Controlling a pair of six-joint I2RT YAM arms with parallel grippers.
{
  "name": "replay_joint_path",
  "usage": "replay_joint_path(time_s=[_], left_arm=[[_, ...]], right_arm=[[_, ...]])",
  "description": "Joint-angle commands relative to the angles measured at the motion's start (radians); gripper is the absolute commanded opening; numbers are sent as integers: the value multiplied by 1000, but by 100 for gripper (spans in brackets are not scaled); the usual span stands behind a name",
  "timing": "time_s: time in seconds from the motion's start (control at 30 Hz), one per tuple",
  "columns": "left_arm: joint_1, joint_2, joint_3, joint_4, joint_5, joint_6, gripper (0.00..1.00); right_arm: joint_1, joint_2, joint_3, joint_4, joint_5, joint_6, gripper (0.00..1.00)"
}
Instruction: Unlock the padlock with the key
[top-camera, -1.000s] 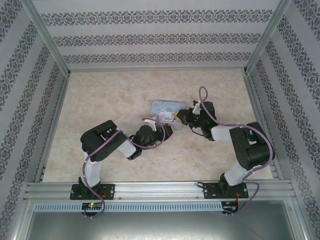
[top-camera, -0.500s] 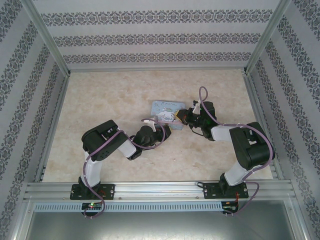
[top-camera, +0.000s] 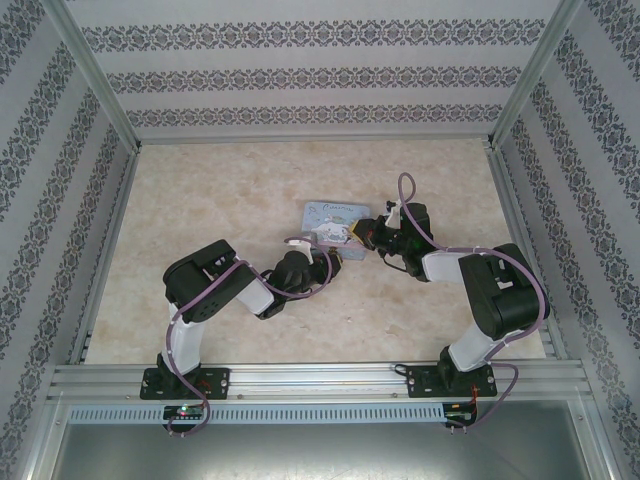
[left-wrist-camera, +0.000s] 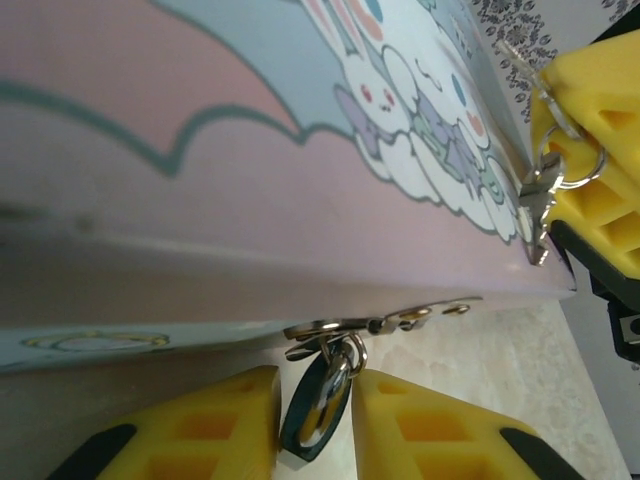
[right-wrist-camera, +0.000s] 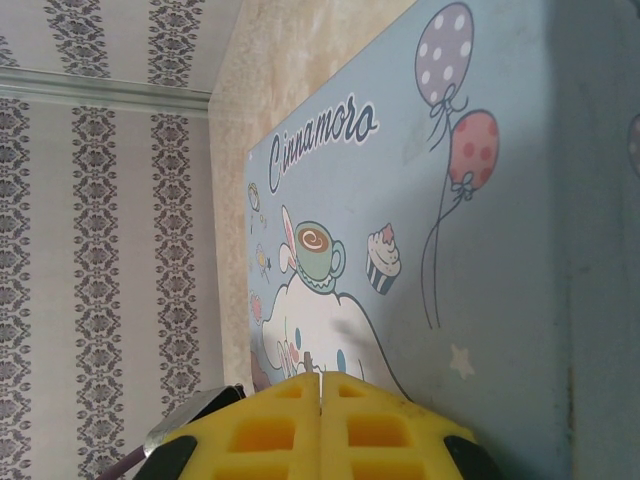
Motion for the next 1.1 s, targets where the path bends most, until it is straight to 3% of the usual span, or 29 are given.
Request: replay_joint_path(time_s=[0.0,0.33,0.63,1.07], left_arm=[[-10,5,20,-85,-17,21,23],[10,-13,19,-85,-12,-62,0],[57,-87,-47,-102,-29,-158,0],[108,-251,-110,-188,59,-178,0]], right_arm=[[-7,21,-13,-17,3,-7,0],[-12,-139,12,-85,-17,-6,0],[47,-335,-101,-140,3,-11,0],[215,-423,-334,-85,164,27,0]])
